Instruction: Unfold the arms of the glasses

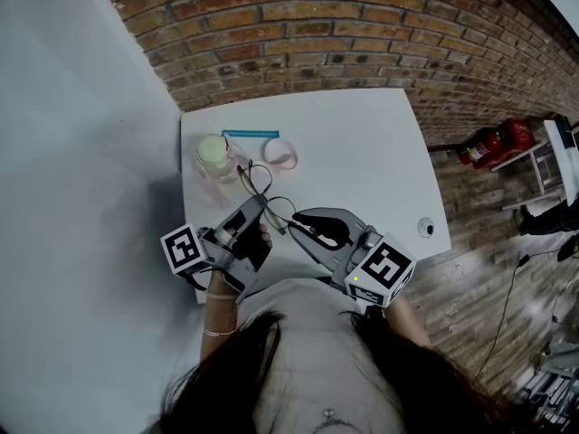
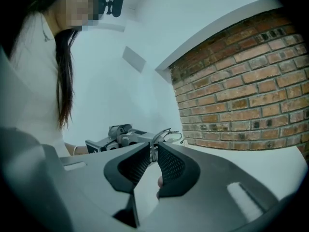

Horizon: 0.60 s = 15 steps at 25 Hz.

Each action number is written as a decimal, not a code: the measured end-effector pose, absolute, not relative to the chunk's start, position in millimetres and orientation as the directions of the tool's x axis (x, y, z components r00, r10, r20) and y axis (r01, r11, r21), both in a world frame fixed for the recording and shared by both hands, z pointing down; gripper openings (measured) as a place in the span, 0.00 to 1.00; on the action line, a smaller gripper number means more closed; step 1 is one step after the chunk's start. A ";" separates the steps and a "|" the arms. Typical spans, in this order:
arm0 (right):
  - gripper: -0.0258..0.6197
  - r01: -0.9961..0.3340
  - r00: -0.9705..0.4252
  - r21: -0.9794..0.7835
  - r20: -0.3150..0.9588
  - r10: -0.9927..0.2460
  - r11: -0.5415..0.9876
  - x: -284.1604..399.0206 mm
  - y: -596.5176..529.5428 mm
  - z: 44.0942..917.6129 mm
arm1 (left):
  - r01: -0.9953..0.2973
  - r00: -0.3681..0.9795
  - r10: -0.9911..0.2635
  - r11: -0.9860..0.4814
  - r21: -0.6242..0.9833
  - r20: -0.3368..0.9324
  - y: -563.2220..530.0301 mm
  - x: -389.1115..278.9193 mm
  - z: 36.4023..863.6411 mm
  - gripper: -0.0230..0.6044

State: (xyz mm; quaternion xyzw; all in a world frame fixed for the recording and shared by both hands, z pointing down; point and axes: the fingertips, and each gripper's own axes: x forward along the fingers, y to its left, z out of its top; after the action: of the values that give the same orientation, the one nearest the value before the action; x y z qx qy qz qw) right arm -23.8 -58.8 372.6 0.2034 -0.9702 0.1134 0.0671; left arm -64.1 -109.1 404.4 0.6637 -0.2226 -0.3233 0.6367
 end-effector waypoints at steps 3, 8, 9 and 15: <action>0.11 -0.407 -0.908 -0.191 0.189 -0.374 0.893 -24.0 -57.3 375.8 | 0.132 0.689 -0.708 -0.089 0.987 -0.155 -108.7 -65.1 403.8 0.07; 0.11 -0.405 -0.905 -0.168 0.215 -0.367 0.899 -26.8 -55.0 383.2 | 0.148 0.687 -0.707 -0.089 0.985 -0.167 -109.0 -65.0 404.3 0.07; 0.11 -0.406 -0.903 -0.162 0.220 -0.369 0.899 -27.0 -54.8 384.2 | 0.148 0.687 -0.708 -0.087 0.985 -0.166 -108.8 -64.9 404.7 0.07; 0.09 -0.421 -0.895 -0.142 0.225 -0.385 0.896 -25.4 -56.2 385.3 | 0.155 0.687 -0.707 -0.081 0.985 -0.166 -107.9 -63.9 406.2 0.07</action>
State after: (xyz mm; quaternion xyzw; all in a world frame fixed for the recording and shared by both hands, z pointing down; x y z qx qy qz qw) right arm -25.4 -56.2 385.3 0.2082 -0.9688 0.0941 0.0957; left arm -63.9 -107.9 406.2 0.6546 -0.2110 -0.3344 0.6443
